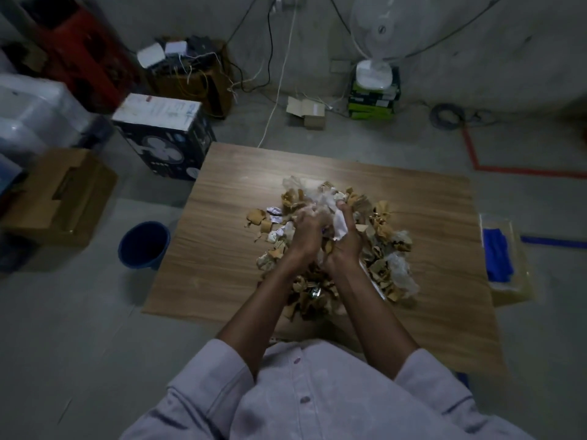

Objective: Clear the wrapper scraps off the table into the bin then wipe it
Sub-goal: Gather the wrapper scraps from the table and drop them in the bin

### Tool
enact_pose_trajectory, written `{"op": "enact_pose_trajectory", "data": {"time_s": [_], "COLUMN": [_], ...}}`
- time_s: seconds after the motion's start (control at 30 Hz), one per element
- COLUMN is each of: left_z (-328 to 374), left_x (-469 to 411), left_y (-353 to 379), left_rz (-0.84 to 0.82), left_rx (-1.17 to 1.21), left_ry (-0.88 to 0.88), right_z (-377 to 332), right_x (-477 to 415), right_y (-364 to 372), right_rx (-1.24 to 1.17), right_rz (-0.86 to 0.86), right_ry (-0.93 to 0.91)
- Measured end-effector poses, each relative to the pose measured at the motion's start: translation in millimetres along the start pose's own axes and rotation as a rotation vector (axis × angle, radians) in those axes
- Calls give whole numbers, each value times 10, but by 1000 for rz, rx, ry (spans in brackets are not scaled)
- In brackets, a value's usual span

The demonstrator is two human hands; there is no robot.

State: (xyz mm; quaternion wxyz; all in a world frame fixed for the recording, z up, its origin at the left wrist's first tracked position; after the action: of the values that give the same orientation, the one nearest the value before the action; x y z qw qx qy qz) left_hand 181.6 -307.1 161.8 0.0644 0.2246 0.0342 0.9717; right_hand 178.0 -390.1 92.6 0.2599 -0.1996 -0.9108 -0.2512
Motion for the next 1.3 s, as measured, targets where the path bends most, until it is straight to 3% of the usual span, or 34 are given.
{"op": "enact_pose_trajectory", "data": {"time_s": [0.13,0.17,0.37,0.5,0.53,0.6,0.7,1.03,1.3], "left_z": [56,13,-267,-204,-214,-216,-327,-759,-712], "left_x": [-67,-140,-225,196,246,368,499,872,1025], "left_y": [51,18,-385,-730,-844,-1183,-1725,-4279,-5761], "left_rz": [25,35,304,495,510,568,647,818,840], "left_rx": [327,344,289,256,249,273,351,689,706], "left_ry": [-15,-18,-43,33,46,85,109,73,37], "right_z": [1,48,64,391,422,419,679,2156,3189], "right_x": [-147,-239,217,291,350,569,762,1383,1535], "right_y": [-53,-105,210,595,671,893,1370,3363,4537], "right_rx": [-141,-111,-81,266,307,279,296,184,210], "right_rz": [86,141,76,-154,-137,-74,-175,-404,-369], "right_ry": [-19,-52,-147,-150,-180,-299,-363,-315,-203]}}
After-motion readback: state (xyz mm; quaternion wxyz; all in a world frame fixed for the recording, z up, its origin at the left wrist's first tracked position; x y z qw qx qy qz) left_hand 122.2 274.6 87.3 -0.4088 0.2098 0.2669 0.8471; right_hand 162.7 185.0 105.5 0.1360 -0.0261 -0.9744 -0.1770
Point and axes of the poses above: each hand's wrist, its own x-axis away from the middle knuckle, its own y-axis out of the palm, z = x × y, the point moved 8 cm from there along -x, towards the middle knuckle, and after that the axes turned 2 degrees about -z, right-handed, at the moved point
